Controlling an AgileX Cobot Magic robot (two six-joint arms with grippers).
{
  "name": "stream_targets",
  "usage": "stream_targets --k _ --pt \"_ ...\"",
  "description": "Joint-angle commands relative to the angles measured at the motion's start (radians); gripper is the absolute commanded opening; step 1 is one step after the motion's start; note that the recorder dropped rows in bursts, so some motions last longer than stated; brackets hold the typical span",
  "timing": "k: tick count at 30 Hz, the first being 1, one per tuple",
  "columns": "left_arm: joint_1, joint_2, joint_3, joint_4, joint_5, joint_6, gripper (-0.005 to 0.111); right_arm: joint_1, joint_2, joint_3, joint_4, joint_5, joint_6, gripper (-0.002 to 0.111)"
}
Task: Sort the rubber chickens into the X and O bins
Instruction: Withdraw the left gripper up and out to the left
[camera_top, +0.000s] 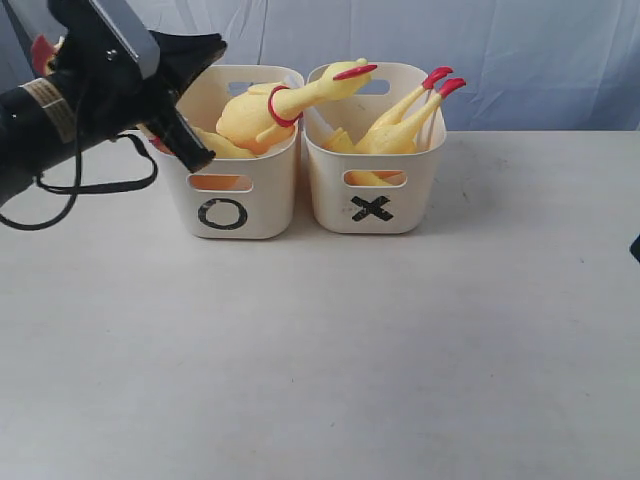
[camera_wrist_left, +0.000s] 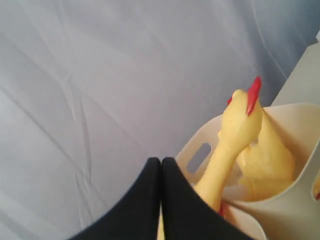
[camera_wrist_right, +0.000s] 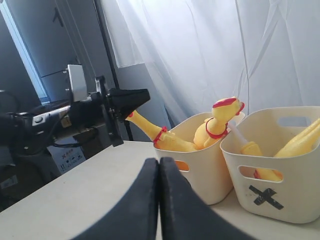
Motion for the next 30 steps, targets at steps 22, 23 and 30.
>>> stream_targets --k 22,23,30 --pt "-0.002 -0.929 0.16 -0.326 1.043 -0.124 0.0 -0.002 -0.004 0.001 -0.001 -0.007 -0.005 -0.001" --pt "-0.002 -0.958 0.16 -0.326 1.064 -0.124 0.0 -0.002 -0.004 0.001 -0.001 -0.007 -0.005 -0.001" --pt "-0.002 -1.119 0.16 -0.328 1.22 -0.124 0.0 -0.002 -0.004 0.001 -0.001 -0.007 -0.005 -0.001"
